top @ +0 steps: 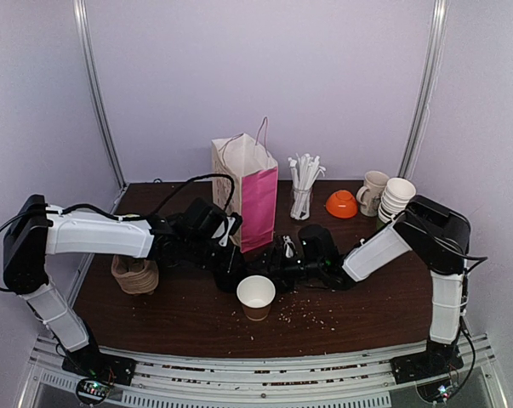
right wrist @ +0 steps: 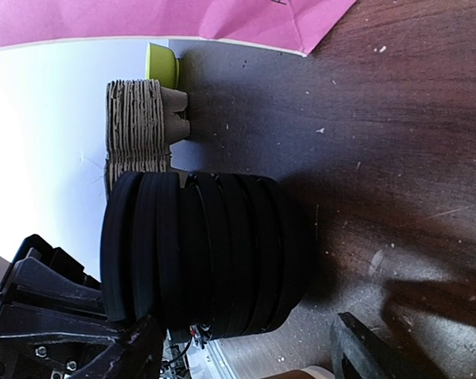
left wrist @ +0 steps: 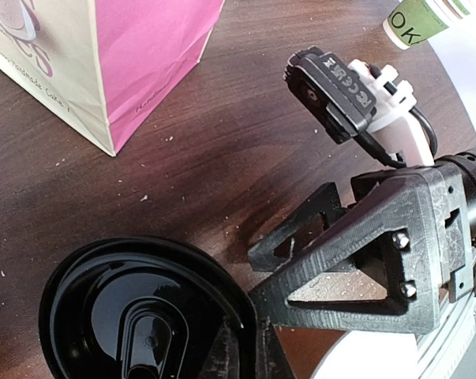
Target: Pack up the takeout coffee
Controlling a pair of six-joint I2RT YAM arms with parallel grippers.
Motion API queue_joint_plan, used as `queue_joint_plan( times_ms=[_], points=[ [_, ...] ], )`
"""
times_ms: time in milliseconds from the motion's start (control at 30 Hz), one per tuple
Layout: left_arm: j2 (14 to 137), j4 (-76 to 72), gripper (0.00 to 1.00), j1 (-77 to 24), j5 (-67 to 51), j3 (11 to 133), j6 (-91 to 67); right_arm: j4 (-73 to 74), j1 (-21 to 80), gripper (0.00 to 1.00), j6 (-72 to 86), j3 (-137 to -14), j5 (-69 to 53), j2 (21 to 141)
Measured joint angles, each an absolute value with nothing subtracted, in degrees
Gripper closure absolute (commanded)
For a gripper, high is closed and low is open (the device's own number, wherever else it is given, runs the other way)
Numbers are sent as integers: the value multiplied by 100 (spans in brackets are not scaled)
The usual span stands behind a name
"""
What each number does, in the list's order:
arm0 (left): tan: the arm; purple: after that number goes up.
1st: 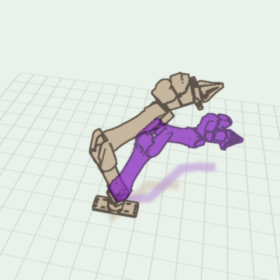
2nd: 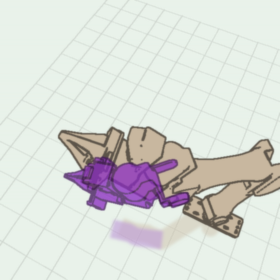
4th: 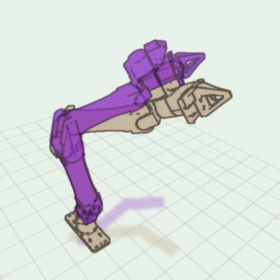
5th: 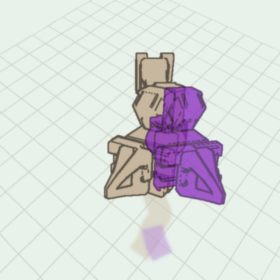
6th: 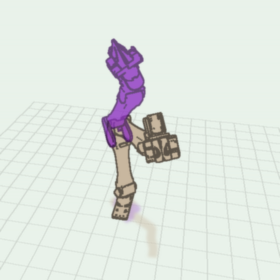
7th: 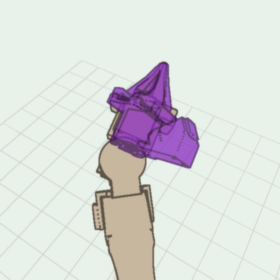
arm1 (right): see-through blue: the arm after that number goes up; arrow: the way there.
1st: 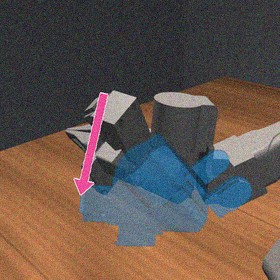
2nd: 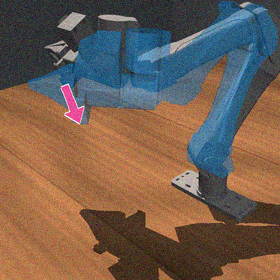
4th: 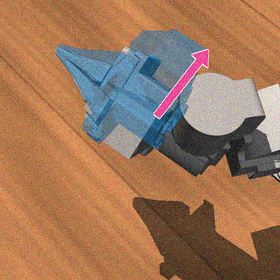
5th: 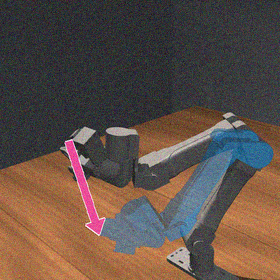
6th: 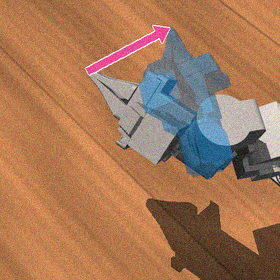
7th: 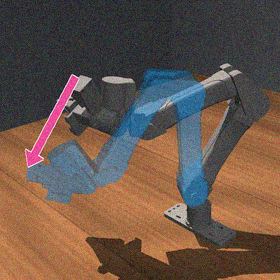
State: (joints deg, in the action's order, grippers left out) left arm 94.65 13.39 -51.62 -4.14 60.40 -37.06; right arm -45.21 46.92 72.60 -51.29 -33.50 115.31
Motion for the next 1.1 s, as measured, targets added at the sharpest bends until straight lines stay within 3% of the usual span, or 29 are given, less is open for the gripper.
queue_joint_plan(
  times_ms=[567,900,1100],
  points=[
    [9465,1321,100,-5146,-493,6038,-3704,-4912,4689,25,7546,-5078,-3367,11570],
    [9465,1367,100,-5124,-537,6029,-3704,-4762,4731,48,7456,-5242,-3476,11660],
    [9465,1343,100,-5127,-585,6027,-3704,-4731,4753,53,7404,-5242,-3503,11692]
  ],
)
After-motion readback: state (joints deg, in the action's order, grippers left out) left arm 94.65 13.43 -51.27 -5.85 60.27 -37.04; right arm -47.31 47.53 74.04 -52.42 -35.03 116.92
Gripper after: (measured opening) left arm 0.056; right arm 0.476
